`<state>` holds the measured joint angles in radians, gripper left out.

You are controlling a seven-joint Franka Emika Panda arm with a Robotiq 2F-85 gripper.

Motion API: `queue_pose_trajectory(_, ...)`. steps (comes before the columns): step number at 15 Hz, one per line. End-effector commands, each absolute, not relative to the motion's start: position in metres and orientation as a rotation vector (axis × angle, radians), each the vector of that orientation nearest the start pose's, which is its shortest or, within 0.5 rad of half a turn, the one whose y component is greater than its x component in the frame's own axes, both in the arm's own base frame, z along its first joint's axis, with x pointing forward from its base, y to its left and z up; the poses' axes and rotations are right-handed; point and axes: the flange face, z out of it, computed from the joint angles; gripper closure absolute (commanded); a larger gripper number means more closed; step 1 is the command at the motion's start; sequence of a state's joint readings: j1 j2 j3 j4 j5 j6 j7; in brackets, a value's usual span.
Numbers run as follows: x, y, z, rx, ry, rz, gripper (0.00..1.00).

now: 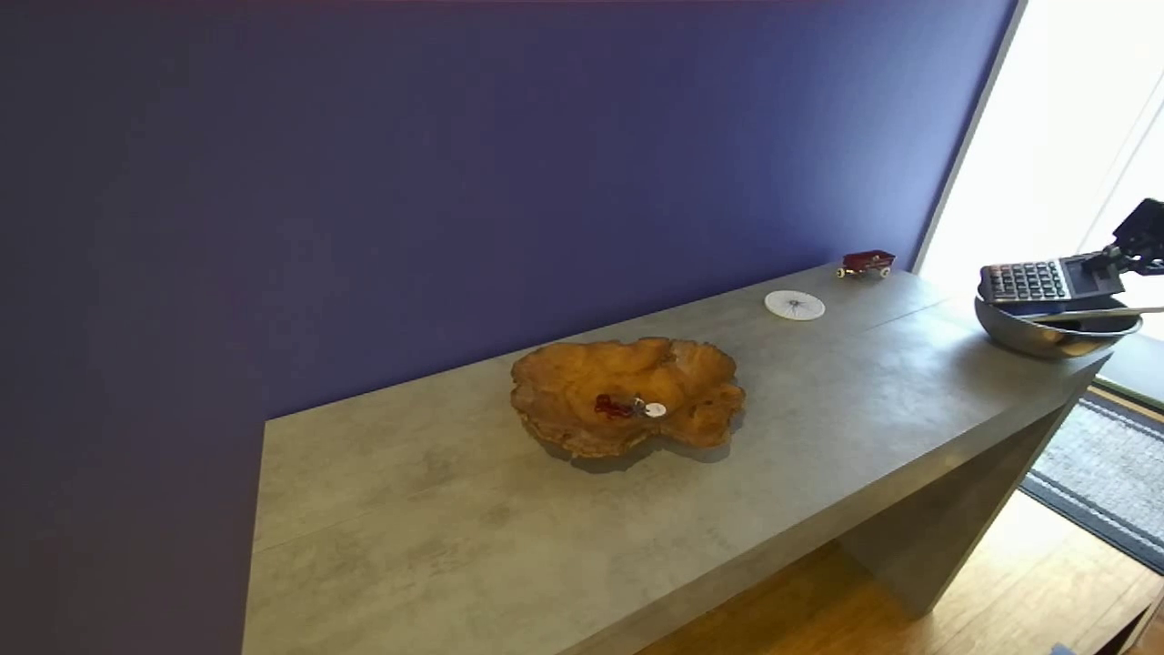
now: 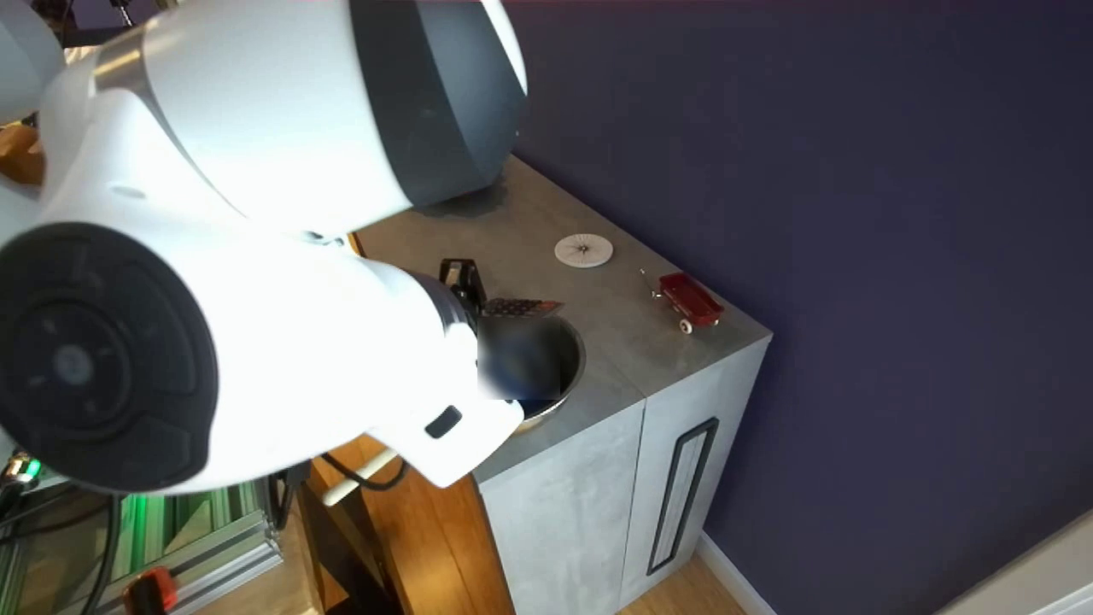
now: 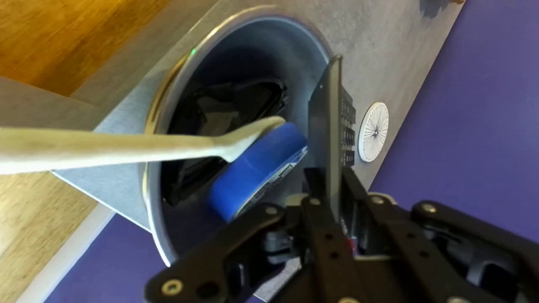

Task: Pick up the calculator and put it in the silver bowl

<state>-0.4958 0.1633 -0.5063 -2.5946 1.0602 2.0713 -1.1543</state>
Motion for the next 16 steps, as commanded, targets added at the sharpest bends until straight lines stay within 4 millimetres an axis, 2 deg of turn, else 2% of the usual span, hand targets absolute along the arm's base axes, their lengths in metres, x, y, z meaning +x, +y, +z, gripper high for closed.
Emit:
queue_pose_trajectory(1,0.233,-0.329,0.184,-2.185,0.836,-0.36,0.96)
queue_pose_trajectory(3,0.231,-0.338,0.192,-2.172,0.838,-0.387,0.96)
queue_pose_trajectory(7,0.229,-0.351,0.195,-2.186,0.867,-0.368,0.96)
queue_pose_trajectory(16,0.272,-0.32,0.18,-2.213,0.812,-0.263,0.96)
